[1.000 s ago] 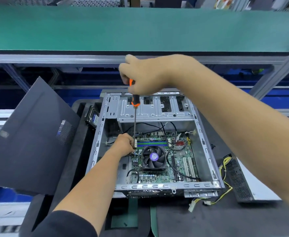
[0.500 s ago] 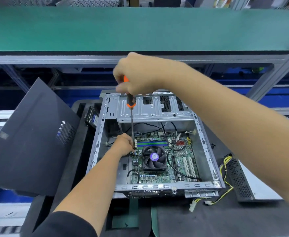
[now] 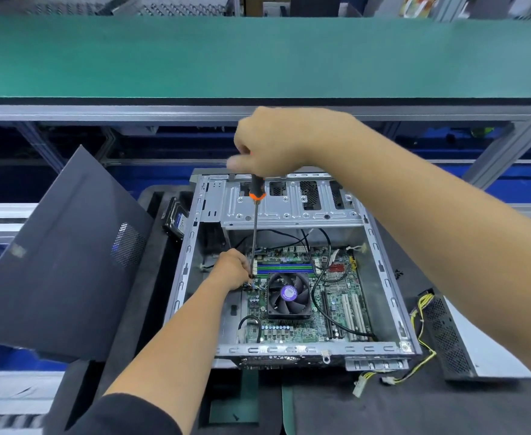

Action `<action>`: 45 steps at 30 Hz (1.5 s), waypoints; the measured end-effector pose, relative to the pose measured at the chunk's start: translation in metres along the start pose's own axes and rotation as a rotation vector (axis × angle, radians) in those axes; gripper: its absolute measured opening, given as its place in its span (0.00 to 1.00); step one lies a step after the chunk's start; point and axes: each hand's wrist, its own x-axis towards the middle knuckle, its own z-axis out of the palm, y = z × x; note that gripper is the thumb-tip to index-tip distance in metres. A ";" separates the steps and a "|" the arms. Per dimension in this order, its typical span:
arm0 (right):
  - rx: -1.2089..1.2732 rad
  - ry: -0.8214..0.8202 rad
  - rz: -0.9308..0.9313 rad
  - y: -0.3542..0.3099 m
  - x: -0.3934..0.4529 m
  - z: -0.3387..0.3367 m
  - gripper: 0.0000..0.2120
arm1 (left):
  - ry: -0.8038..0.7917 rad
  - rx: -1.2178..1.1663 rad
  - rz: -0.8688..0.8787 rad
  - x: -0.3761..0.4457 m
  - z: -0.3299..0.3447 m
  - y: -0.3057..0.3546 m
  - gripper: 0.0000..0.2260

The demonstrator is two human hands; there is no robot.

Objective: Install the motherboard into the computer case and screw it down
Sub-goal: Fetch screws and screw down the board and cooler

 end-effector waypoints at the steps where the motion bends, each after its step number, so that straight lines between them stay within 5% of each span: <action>1: 0.045 -0.076 -0.022 0.004 -0.001 -0.003 0.09 | 0.002 0.002 0.004 0.000 0.000 -0.001 0.15; 3: 0.158 -0.166 -0.083 0.005 -0.004 -0.010 0.07 | -0.001 -0.005 0.007 0.001 0.000 -0.001 0.15; 5: 0.142 -0.078 -0.126 0.002 -0.002 -0.008 0.04 | -0.006 -0.025 -0.003 0.001 0.000 -0.002 0.15; 9: 0.024 0.061 -0.011 -0.008 0.003 0.002 0.16 | -0.017 -0.016 -0.023 0.001 0.001 0.000 0.16; 13: 0.173 -0.145 -0.131 -0.004 0.001 -0.006 0.02 | -0.035 0.002 -0.046 0.002 -0.001 0.003 0.17; 20: 0.003 0.105 -0.026 -0.003 -0.003 0.004 0.16 | -0.015 0.005 -0.038 0.002 0.000 0.002 0.15; 24: 0.128 -0.117 -0.099 0.007 -0.009 -0.005 0.04 | -0.023 0.031 -0.032 0.000 -0.002 0.005 0.13; 26: 0.136 -0.051 -0.115 0.007 -0.007 -0.004 0.01 | -0.026 0.047 -0.033 -0.003 -0.003 0.006 0.13; 30: 0.087 0.115 0.016 -0.006 -0.001 0.008 0.20 | -0.030 0.052 -0.017 -0.002 -0.004 0.005 0.13; 35: 0.173 -0.122 -0.111 -0.002 -0.002 -0.007 0.06 | -0.016 0.054 -0.042 -0.001 -0.003 0.005 0.15; 38: 0.133 0.034 -0.129 -0.008 -0.001 -0.001 0.04 | -0.015 0.063 -0.053 0.000 -0.002 0.006 0.16; 40: 0.062 0.144 -0.009 -0.010 -0.001 0.006 0.15 | -0.011 0.070 -0.044 0.003 0.000 0.006 0.16; 42: 0.023 0.105 0.043 -0.007 -0.003 0.006 0.17 | -0.001 0.058 -0.049 0.004 0.001 0.006 0.15; 45: 0.075 -0.068 -0.052 0.002 -0.007 -0.001 0.07 | -0.001 0.052 -0.056 0.006 0.000 0.006 0.15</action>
